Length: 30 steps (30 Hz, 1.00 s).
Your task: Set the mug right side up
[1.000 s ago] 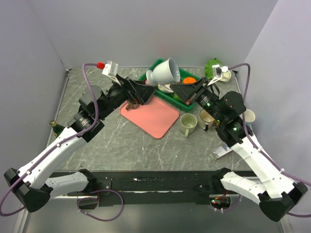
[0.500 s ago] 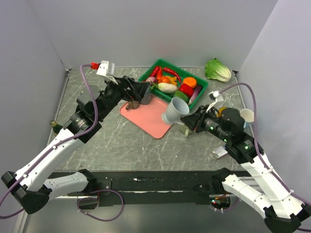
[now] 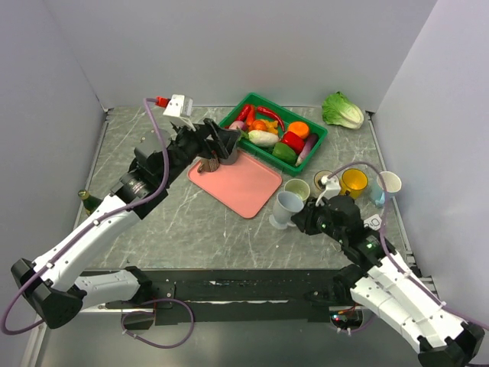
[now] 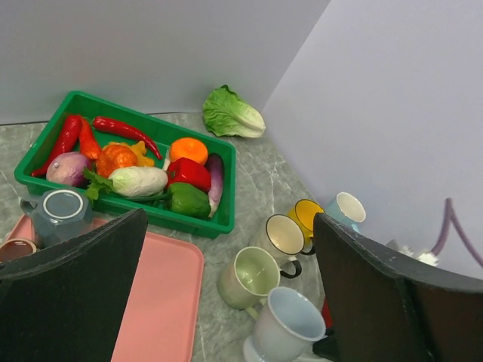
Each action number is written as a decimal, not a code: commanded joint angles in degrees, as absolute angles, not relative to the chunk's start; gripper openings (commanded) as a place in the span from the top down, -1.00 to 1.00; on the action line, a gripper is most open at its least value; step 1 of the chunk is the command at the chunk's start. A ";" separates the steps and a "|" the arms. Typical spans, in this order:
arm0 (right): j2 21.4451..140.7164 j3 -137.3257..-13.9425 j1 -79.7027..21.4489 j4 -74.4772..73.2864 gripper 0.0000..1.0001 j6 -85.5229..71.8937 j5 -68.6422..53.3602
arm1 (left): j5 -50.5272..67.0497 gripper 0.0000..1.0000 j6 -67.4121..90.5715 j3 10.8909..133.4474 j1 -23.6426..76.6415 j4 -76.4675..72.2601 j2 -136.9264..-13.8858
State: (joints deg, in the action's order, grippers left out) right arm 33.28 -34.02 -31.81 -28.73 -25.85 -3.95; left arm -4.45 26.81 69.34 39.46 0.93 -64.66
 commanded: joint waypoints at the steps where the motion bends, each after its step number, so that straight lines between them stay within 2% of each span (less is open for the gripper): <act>1: 30.94 -30.77 -33.92 -15.39 1.00 -25.58 -0.09 | -5.89 -0.93 25.66 72.33 39.55 -0.18 -65.04; 21: 47.72 -24.79 -56.86 3.42 1.00 -16.44 25.56 | -8.35 -0.93 25.14 72.95 39.37 3.95 -67.76; 28: 48.96 -22.69 -59.76 3.77 1.00 -18.98 27.17 | -8.61 -0.93 24.70 72.69 39.02 4.57 -68.11; 29: 48.78 -21.89 -59.77 4.65 0.87 -18.90 26.29 | -8.61 -0.93 24.61 72.69 39.02 4.66 -68.29; 30: 48.61 -21.19 -59.77 5.96 0.82 -18.98 25.76 | -8.70 -0.93 24.61 72.86 38.85 4.66 -68.38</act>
State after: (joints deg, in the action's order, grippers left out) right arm 50.13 -22.61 -59.40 -3.31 -17.74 23.51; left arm -7.70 25.71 70.43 39.29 5.37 -68.40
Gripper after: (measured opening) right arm 0.255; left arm 0.966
